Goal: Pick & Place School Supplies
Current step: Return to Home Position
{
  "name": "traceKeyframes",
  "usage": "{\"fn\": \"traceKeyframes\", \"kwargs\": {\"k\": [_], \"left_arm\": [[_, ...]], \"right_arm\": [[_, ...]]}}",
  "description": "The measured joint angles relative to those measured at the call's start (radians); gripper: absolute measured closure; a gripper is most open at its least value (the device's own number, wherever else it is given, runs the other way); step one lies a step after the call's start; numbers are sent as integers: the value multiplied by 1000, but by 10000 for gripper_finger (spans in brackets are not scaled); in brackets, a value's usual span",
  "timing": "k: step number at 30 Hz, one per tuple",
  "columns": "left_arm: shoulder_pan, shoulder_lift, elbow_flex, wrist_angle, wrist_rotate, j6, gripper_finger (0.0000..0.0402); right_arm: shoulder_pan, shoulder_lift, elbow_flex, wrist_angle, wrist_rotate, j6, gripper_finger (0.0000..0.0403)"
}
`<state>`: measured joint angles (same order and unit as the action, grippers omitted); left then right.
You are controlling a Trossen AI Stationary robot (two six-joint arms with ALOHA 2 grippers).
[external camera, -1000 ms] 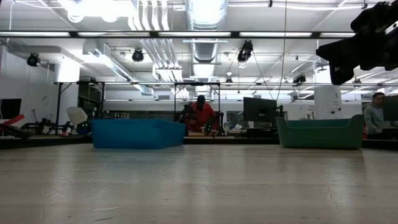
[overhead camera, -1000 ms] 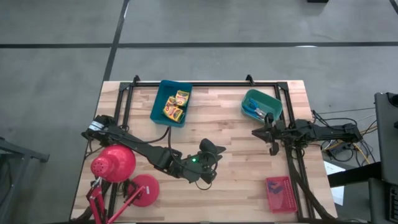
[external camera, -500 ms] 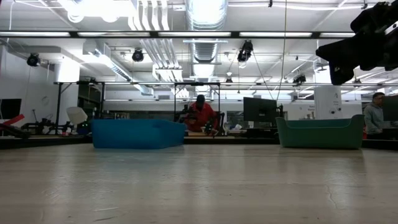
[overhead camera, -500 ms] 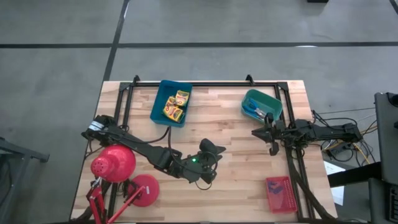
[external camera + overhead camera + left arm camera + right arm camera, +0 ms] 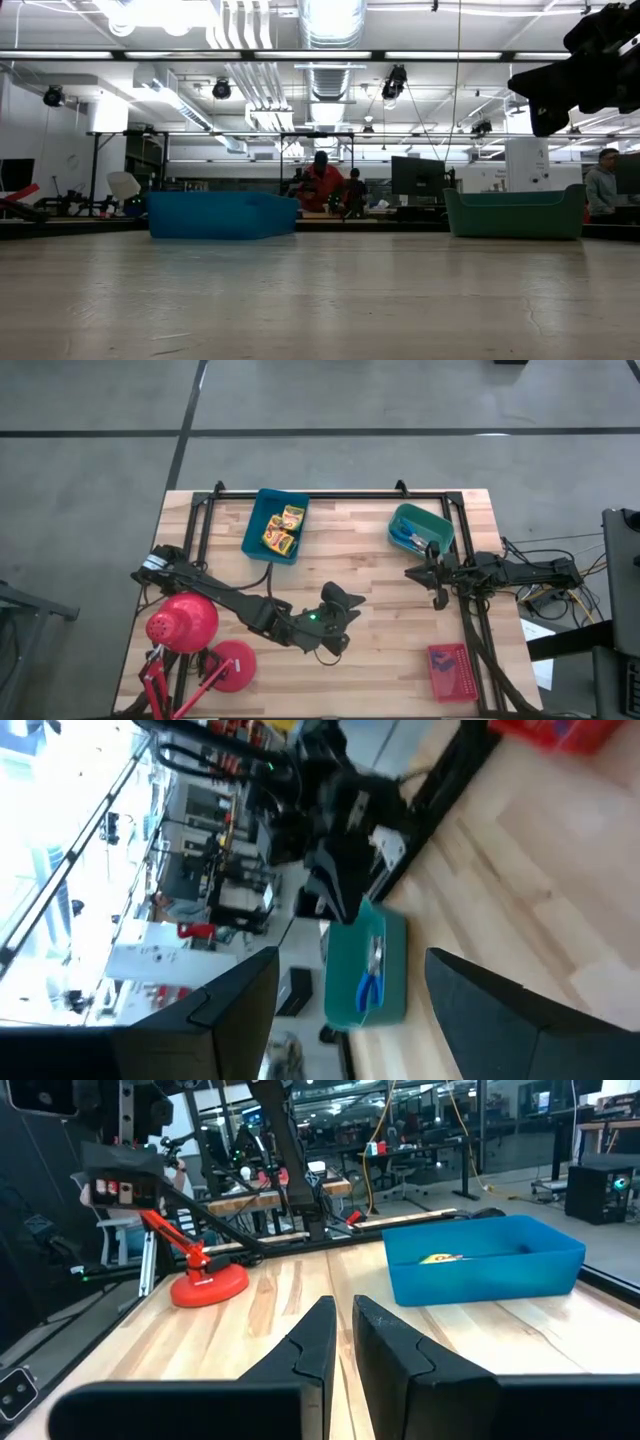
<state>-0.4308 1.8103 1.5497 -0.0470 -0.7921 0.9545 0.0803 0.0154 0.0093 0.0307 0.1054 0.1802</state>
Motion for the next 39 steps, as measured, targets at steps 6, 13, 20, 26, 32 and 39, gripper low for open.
{"fn": "traceKeyframes", "kwargs": {"k": [6,13,20,26,32,39], "left_arm": [[-3,-1,0,15,100,-43,145],[1,5,0,28,360,-240,145],[4,6,0,32,564,-394,145],[58,-15,0,-14,745,-490,145],[189,-50,-9,2,1405,-539,145],[275,-77,-118,24,1296,-705,145]], "right_arm": [[0,0,0,0,0,0,364],[0,0,0,0,0,0,364],[0,0,0,0,0,0,364],[0,0,0,0,0,0,364],[0,0,0,0,0,0,364],[0,0,0,0,0,0,364]]}}
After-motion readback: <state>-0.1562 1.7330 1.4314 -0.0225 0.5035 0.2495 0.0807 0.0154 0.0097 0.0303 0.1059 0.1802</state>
